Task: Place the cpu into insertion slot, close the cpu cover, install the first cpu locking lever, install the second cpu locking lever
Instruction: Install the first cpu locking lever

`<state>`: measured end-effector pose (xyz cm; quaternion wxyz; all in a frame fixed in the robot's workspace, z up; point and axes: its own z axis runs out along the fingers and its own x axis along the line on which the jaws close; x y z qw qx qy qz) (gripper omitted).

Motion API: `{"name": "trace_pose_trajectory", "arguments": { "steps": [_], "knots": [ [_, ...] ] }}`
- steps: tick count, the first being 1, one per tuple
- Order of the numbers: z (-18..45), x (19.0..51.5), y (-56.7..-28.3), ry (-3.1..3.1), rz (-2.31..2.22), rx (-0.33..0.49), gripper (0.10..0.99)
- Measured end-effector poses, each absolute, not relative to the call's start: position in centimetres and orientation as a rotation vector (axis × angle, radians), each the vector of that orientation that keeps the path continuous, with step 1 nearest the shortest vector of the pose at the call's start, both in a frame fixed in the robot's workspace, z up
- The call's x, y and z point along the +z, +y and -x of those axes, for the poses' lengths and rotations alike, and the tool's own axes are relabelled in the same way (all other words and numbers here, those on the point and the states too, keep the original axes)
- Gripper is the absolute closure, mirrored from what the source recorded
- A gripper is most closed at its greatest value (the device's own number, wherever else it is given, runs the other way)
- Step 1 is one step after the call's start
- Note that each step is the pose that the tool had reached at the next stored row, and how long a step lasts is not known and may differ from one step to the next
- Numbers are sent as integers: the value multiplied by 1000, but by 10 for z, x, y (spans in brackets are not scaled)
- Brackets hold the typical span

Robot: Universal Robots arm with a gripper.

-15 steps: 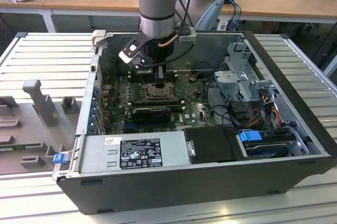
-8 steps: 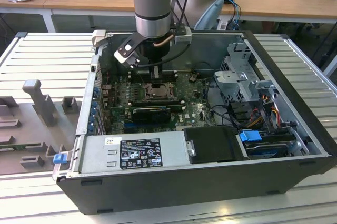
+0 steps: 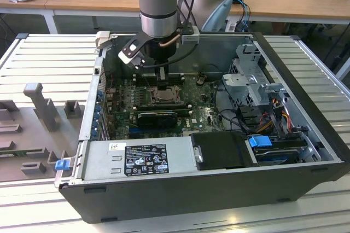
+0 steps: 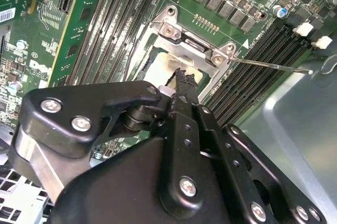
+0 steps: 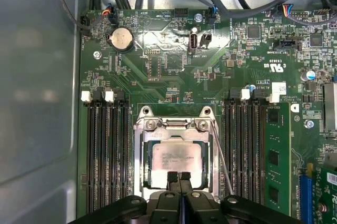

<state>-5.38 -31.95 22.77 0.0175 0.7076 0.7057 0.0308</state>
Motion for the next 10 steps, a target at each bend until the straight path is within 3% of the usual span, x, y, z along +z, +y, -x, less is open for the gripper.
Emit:
{"name": "trace_pose_trajectory", "arguments": {
  "steps": [10],
  "knots": [
    [54,240,-320,2191,-2197,92,980]
  ]
}}
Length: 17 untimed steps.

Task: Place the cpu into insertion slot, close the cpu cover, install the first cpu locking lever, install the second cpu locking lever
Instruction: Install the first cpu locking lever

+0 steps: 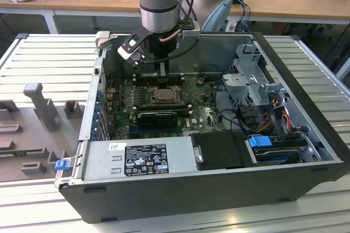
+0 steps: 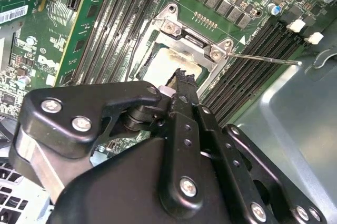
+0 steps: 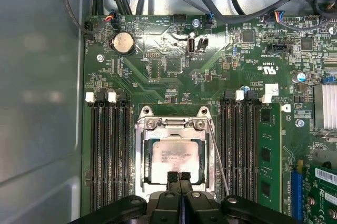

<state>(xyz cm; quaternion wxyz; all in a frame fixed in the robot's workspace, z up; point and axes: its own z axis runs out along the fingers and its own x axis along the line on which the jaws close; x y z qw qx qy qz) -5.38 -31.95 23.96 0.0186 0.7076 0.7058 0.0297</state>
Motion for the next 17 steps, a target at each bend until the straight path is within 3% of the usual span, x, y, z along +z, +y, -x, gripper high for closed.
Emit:
{"name": "trace_pose_trajectory", "arguments": {
  "steps": [17],
  "knots": [
    [54,264,-320,2191,-2197,91,980]
  ]
}}
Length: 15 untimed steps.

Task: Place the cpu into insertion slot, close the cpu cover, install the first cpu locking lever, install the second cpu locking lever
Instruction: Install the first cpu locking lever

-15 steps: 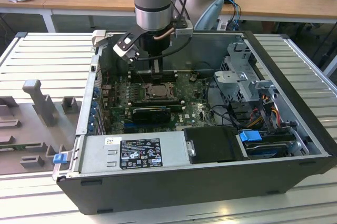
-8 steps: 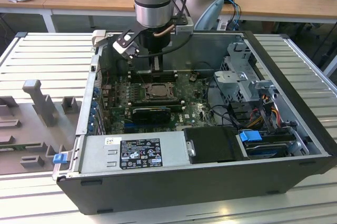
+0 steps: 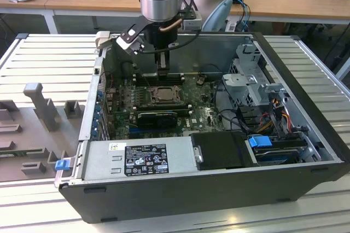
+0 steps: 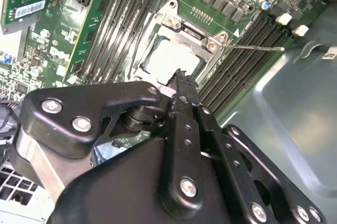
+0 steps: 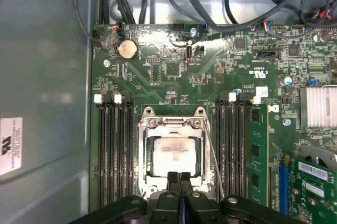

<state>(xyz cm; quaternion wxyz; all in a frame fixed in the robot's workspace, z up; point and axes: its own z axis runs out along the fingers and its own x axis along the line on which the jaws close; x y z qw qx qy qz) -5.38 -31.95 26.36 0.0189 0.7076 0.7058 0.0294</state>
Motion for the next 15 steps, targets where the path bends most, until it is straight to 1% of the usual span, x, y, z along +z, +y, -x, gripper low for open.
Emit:
{"name": "trace_pose_trajectory", "arguments": {
  "steps": [5,15],
  "knots": [
    [54,273,-319,2191,-2197,92,980],
    [54,273,-319,2356,-2025,96,980]
  ]
}}
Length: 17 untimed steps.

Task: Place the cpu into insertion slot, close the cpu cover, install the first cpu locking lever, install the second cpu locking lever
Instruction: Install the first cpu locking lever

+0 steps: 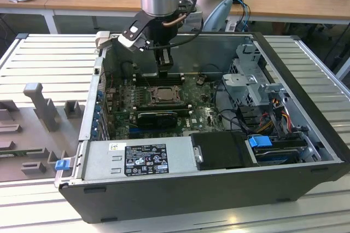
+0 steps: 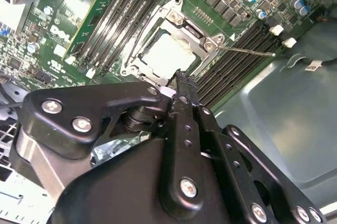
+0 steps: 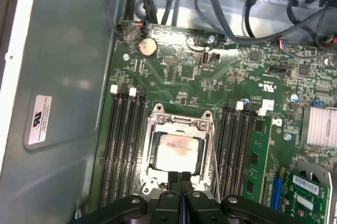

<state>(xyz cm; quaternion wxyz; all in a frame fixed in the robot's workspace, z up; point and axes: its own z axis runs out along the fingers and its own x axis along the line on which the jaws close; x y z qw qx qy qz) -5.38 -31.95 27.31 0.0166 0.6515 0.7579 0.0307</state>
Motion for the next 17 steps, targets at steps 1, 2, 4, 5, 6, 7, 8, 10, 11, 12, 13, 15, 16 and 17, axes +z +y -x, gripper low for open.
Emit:
{"name": "trace_pose_trajectory", "arguments": {
  "steps": [1,2,4,5,6,7,8,10,11,12,13,15,16,17],
  "knots": [
    [54,273,-320,2364,-2016,96,980],
    [54,273,-320,2376,-2003,96,980],
    [54,273,-320,2388,-1988,96,980],
    [54,273,-320,2392,-1984,96,980],
    [54,273,-320,2399,-1977,97,980],
    [54,273,-320,2405,-1969,97,980],
    [54,273,-320,2409,-1964,97,980],
    [54,273,-320,2418,-1953,97,980],
    [54,273,-320,2423,-1947,97,980],
    [54,273,-320,2427,-1943,97,980],
    [54,273,-320,2431,-1939,97,980],
    [54,273,-320,2440,-1928,98,980],
    [54,273,-320,2444,-1923,98,980],
    [54,273,-320,2447,-1919,98,980]
  ]
}}
